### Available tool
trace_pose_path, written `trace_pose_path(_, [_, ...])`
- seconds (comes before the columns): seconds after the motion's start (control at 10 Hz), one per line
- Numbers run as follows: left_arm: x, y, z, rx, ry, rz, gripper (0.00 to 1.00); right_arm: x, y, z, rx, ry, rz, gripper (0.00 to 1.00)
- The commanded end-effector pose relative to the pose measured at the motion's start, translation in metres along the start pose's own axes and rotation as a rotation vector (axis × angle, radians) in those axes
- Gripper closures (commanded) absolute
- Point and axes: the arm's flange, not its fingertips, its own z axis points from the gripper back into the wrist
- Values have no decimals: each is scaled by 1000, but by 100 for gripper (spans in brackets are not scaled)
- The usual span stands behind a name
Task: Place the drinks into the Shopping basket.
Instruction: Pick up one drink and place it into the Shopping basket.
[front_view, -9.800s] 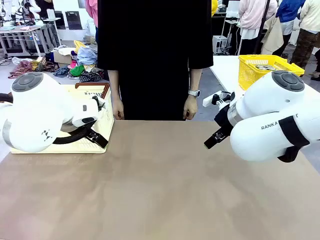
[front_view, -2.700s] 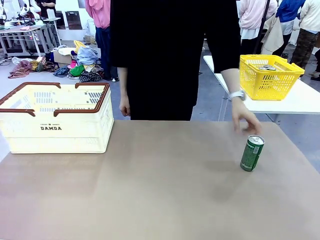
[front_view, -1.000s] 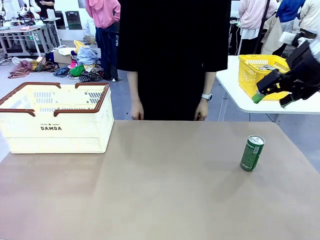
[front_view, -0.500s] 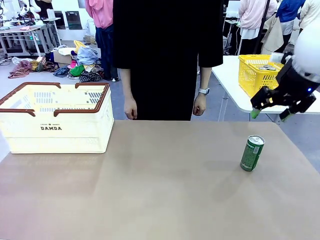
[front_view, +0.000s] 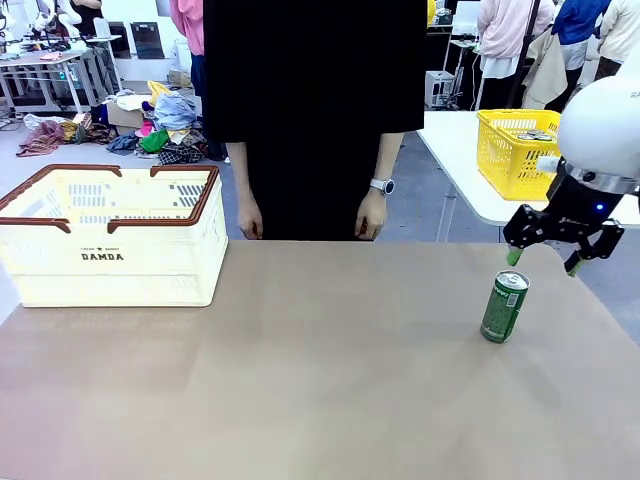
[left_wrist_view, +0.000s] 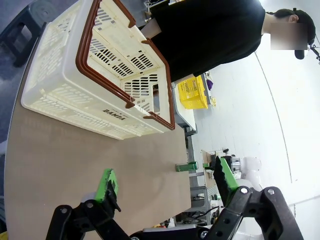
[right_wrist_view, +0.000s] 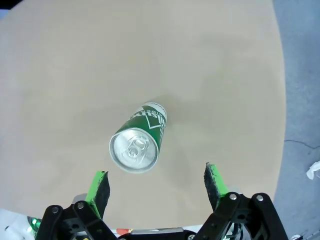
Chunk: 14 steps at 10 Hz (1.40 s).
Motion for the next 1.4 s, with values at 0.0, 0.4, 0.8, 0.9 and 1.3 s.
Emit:
trace_pose_path(0.0, [1,-2,1,-21,-7,-4,0,15,11,-10,13,18,-29,0])
trace_pose_path(0.4, [1,-2,1,-21,-7,-4,0,19,30,-32,-6,47,-16,0])
trace_pose_path(0.8, [1,-2,1,-21,-7,-4,0,15,42,-52,-70,84,-15,0])
trace_pose_path(0.9, [1,-2,1,-21,-7,-4,0,15,42,-57,-81,83,-26,0])
trace_pose_path(1.3, [1,-2,1,-21,-7,-4,0,17,42,-64,-94,72,-21,0])
